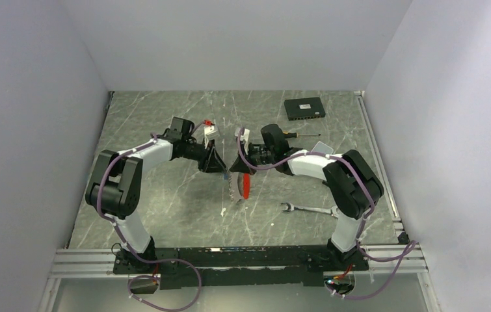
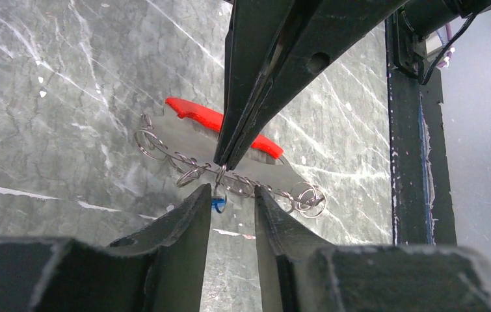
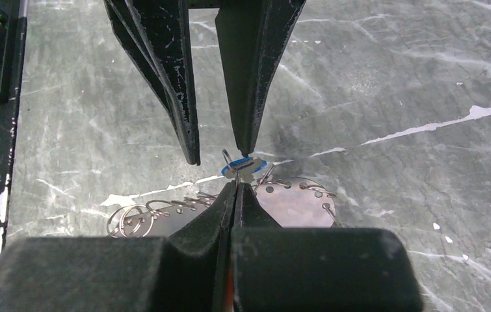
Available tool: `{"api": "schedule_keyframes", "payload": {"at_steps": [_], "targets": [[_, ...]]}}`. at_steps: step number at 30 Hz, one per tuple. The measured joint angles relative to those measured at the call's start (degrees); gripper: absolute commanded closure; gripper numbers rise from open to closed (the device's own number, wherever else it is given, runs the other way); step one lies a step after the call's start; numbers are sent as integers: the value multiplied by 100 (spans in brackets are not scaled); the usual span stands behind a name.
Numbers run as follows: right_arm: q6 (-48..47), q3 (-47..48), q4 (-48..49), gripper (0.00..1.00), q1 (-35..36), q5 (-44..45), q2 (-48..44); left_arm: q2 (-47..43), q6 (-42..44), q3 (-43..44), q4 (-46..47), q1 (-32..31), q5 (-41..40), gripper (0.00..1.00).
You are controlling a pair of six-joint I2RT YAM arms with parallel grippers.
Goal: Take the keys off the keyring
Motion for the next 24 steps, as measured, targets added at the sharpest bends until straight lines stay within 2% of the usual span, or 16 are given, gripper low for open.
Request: {"api": "schedule_keyframes", "payload": {"at_steps": [7,12,24], "targets": [[157,-24,118,100,-2,0,-26,142,-2,0,15,-20,-2,74],[251,-33,162,100,-2,2,-50,208,42,-4,2,-37,-7,100],[1180,-507,848,100,-107,42,-44,208,63,-210,382,-348,-332,100]]}}
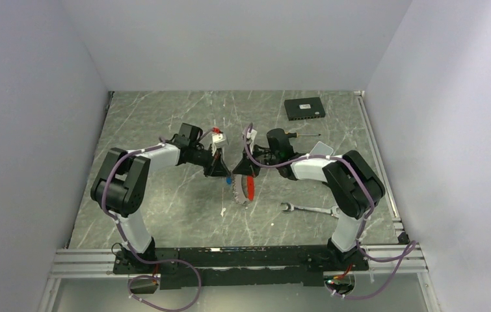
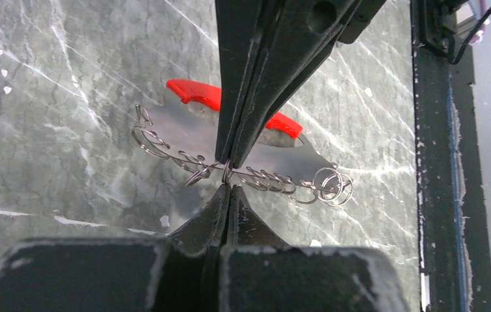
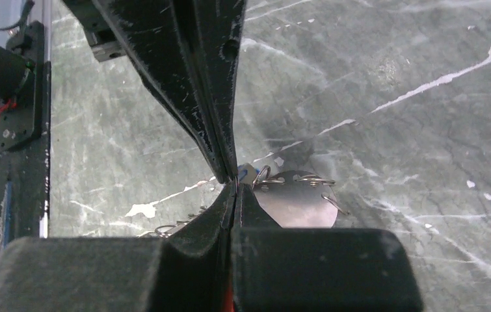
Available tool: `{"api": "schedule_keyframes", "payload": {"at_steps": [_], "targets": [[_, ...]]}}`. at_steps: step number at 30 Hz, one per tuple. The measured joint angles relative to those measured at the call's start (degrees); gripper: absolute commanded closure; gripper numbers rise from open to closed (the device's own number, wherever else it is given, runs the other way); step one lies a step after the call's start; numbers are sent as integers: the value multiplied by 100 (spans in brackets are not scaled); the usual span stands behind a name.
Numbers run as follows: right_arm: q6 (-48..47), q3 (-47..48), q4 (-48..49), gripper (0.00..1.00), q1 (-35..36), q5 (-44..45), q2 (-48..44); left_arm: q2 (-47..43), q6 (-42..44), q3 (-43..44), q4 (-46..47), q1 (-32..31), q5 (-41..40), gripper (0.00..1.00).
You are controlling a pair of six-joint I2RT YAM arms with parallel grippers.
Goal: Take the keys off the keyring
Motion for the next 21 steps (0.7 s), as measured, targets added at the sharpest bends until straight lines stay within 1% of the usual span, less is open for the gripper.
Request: {"api": "schedule_keyframes", "payload": {"at_steps": [3,7,14,21], "targets": [[326,-101,199,100,-57,0,48,0,-46,-87,219,-96,-151,100],[750,-227,595,100,-127,59,111,-7,-306,-275,807,-151,-286,100],[1333,-704,1528,100,-127,326,175,-9,-1209,-905,2083,-205,-376,100],[1757,-1126,2614,100,-138,702,188,-9,-1904,-1128,2966,-216,-319,100]]}}
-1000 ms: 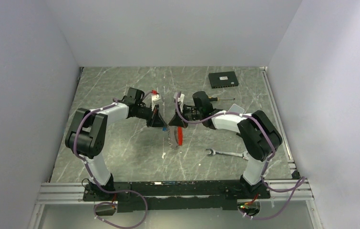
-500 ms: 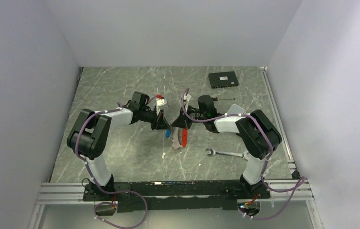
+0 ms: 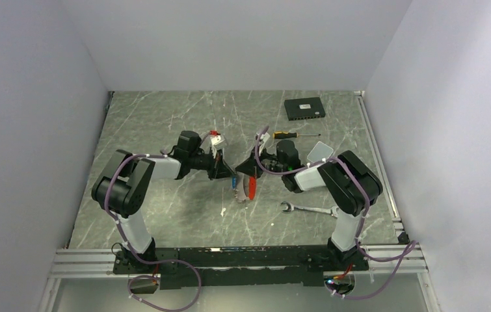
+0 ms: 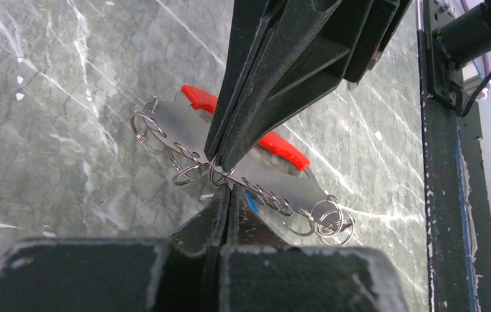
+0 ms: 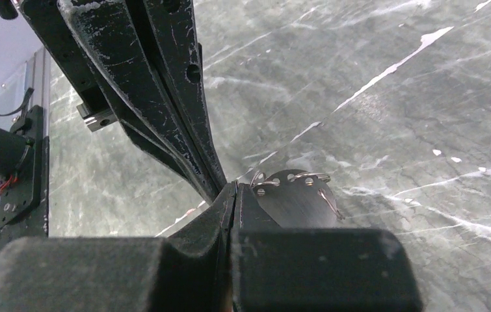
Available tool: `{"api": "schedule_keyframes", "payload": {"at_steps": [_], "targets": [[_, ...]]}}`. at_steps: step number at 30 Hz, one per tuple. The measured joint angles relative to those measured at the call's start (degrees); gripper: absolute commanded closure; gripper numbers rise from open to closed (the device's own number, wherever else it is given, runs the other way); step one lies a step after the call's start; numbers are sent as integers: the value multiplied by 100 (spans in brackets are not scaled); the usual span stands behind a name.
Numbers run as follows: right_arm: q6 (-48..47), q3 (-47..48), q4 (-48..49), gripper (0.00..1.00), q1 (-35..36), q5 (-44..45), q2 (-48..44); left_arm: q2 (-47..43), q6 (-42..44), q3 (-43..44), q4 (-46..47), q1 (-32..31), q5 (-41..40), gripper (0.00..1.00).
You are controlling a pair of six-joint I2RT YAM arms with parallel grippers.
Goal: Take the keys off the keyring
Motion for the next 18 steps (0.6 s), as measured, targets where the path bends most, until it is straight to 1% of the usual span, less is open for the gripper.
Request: {"api": "schedule_keyframes", "payload": {"at_steps": [4,11,12,13,14,15,16,18], "targets": [[197,-166,553,100,0,155,76,11,-385,-44,304,0,50,100],[356,-306,1152,100,15,286,175,107,-977,-46,728,-2,138,98],[367,-332,1211,100,17,280,188,111,-981,-46,706,-2,155,97],[369,-348,1241,100,17,273,190,109,-979,-46,693,0,160,92],[372,-361,1270,100,17,264,190,109,-977,-46,680,4,175,83],[372,-369,1303,100,17,249,190,111,-981,-46,678,20,208,76],[389,-369,1340,100,17,247,192,111,-986,-46,671,42,256,72],[417,-369,1460,100,7,247,195,111,-1071,-46,634,122,413,69]]}}
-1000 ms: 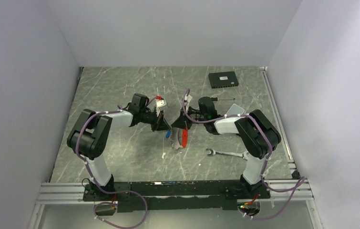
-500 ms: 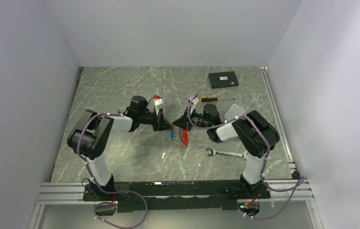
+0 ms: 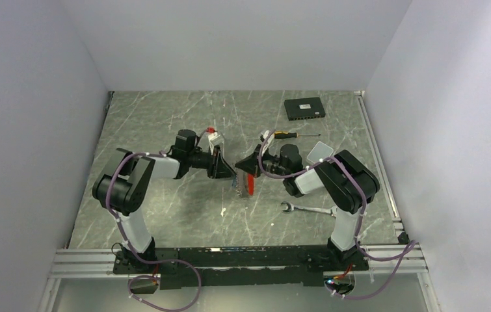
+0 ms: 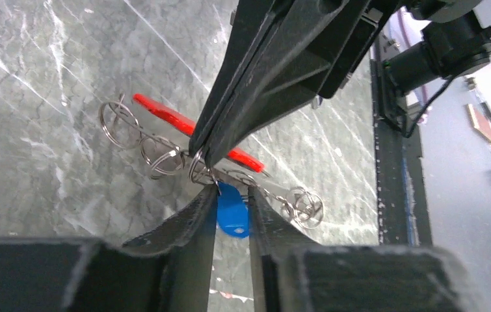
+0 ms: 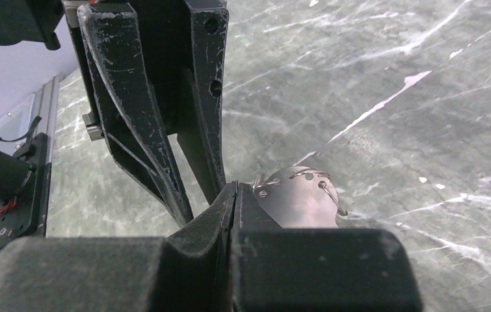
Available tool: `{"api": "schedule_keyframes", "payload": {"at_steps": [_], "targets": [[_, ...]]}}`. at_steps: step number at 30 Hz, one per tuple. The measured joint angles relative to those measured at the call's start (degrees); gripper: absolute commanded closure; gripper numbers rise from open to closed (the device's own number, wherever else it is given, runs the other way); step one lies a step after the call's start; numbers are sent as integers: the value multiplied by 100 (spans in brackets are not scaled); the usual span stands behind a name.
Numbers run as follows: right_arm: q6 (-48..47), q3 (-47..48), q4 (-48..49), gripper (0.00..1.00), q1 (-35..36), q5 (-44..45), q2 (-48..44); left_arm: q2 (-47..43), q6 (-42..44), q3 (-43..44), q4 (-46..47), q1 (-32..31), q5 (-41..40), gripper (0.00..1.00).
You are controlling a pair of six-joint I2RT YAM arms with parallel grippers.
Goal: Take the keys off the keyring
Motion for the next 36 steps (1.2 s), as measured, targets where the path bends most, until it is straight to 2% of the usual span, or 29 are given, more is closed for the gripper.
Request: {"api": "schedule_keyframes", "payload": {"at_steps": [6,12,23,36], "targets": [[35,0,330,100,-39,-9,0,-81,37,-11,-203,483,393,70],[61,0,570,100,-44,-173,7,-557,138,-146,-151,931,553,70],[153,0,863,100,-39,-509,74,-551,79,-184,282,529,761,68],[245,0,955,100,-9,-684,109,-275,-127,-184,654,431,826,68]]}}
